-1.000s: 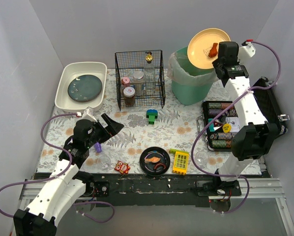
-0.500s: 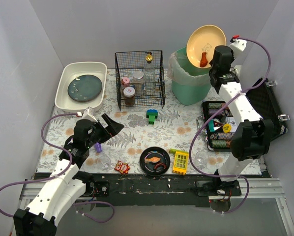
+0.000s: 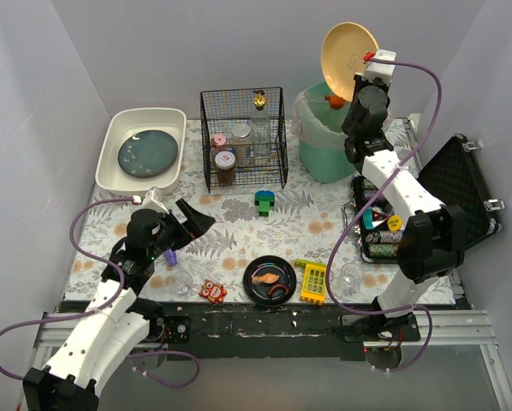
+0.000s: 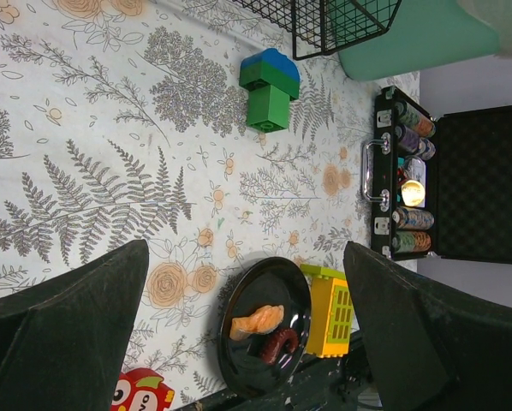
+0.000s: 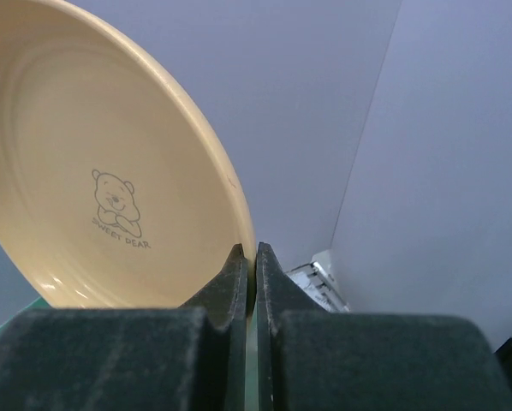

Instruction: Clear the kitchen counter

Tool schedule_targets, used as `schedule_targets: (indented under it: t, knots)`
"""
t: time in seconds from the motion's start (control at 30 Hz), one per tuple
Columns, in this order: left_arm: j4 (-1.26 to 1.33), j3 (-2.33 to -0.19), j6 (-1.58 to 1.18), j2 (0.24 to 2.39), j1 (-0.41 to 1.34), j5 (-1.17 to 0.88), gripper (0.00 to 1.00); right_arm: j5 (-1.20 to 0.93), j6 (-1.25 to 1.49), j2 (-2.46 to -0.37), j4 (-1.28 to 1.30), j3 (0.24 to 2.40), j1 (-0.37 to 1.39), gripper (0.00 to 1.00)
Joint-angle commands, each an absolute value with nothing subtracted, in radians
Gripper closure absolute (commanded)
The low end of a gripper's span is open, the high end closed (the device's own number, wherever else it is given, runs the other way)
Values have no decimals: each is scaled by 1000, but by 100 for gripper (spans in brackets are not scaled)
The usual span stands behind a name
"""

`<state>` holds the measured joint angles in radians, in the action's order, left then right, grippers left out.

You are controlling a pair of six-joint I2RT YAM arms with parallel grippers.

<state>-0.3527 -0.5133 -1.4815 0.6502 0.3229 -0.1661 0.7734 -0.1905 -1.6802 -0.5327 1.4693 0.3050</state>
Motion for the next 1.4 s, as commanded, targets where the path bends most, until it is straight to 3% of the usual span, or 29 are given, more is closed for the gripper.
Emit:
schedule_targets:
  t: [0.0, 0.3, 0.8, 1.13, 1.37]
  knots:
    - [-380, -512, -1474, 624, 325, -160, 2, 854, -350, -1654, -779, 1491, 308, 99]
    - [-385, -515, -1485, 612, 325, -156, 2, 882, -264, -1617, -746, 1491, 308, 99]
    - [-264, -663, -1434, 603, 325, -204, 2, 385, 610, -1281, 200, 1546, 310, 99]
    - [-190, -712, -1378, 611, 325, -247, 2, 28, 796, -1108, 554, 1338, 331, 99]
    - [-190, -673, -1384, 588, 325, -252, 2, 11, 867, -1023, 554, 1100, 506, 99]
